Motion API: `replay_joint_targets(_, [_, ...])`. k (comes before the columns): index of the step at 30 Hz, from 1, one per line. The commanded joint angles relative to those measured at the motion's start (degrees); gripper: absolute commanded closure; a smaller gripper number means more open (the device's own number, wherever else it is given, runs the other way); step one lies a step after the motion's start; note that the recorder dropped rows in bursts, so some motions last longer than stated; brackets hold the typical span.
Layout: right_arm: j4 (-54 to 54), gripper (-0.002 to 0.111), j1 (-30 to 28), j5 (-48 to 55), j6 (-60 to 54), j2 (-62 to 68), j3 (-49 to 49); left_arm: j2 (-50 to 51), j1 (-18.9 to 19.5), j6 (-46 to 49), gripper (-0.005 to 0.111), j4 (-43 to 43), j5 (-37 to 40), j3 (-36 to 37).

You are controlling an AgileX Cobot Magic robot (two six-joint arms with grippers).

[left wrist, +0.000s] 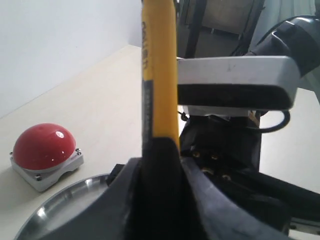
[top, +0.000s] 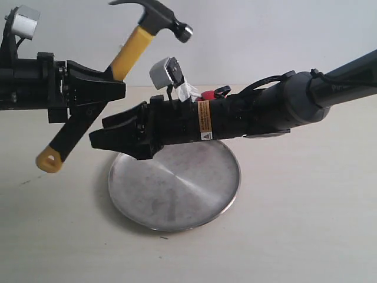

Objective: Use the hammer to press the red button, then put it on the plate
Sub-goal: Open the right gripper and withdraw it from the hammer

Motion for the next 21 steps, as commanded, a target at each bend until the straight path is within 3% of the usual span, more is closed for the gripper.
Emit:
replay_joint_targets(1, [-6.34, 0.052, -3.37, 1.42, 5.72, -0.78, -0.36, -0.34, 0.09, 0.74, 0.107, -4.93, 2.61, -0.02])
replay_joint_targets(7, [-21.44, 0.057, -8.83, 4.82, 18.00, -3.69, -0.22, -0.34, 0.09, 0.45, 0.107, -4.93, -3.29, -0.42])
replay_joint_targets(9, [-27.68, 0.075, -9.85, 4.99, 23.67, -5.84, -0.22, -0.44, -0.17, -0.24, 0.107, -4.93, -4.72, -0.68])
replay_joint_targets(12, [-27.68, 0.108, -11.04, 5.14, 28.03, -10.46, 1.50, -0.44, -2.19, -3.96, 0.107, -4.93, -15.77, -1.53])
replay_joint_targets(16, [-27.68, 0.108, -11.28, 9.21, 30.74, -15.24, 3.72, -0.44, -5.35, -7.99, 0.107, -4.93, -24.55, -2.47])
replay_joint_targets(21, [-27.68, 0.108, -11.28, 26.06, 33.80, -24.42, 10.11, -0.44, -10.44, -11.44, 0.107, -4.93, -36.89, -3.60])
